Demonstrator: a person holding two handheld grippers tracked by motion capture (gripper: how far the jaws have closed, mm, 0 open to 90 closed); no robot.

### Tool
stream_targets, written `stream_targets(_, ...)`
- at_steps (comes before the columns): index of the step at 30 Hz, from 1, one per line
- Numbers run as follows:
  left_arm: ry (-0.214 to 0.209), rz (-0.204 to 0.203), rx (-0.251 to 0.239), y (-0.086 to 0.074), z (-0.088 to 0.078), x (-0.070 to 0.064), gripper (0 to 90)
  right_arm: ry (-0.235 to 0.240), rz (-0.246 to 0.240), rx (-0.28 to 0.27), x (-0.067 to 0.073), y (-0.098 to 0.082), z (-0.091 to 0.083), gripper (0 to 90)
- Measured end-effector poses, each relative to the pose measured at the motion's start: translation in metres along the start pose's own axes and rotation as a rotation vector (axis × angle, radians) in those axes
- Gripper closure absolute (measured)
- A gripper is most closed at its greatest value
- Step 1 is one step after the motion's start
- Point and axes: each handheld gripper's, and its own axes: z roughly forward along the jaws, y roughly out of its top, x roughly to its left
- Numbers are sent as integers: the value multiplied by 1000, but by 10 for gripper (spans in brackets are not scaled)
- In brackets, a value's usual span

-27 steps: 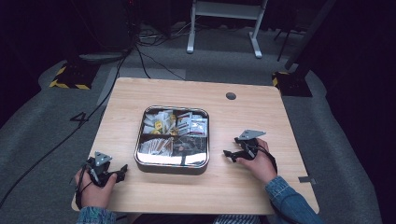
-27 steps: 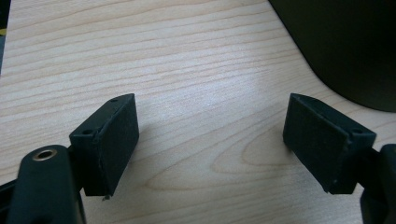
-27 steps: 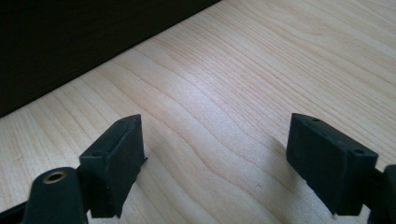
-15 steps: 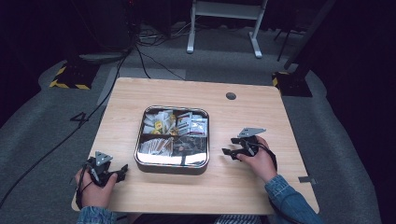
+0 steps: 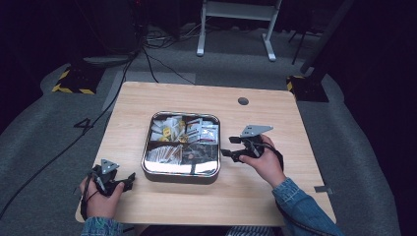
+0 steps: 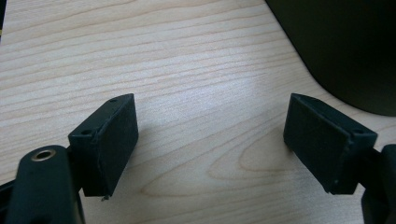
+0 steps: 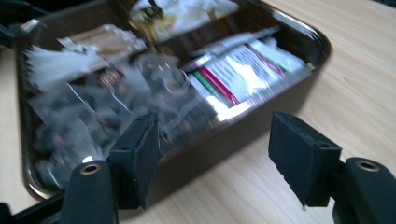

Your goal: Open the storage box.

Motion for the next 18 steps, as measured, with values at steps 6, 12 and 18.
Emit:
stream_targets(6,0,0,0,0,0,0,185,35,-18,-10,10,22,10,354)
stream_targets(12,0,0,0,0,0,0,184,75,-18,-17,19,37,25,359)
stream_targets(18,-1,1,0,0,0,0,185,82,-54,-5,29,48,38,363)
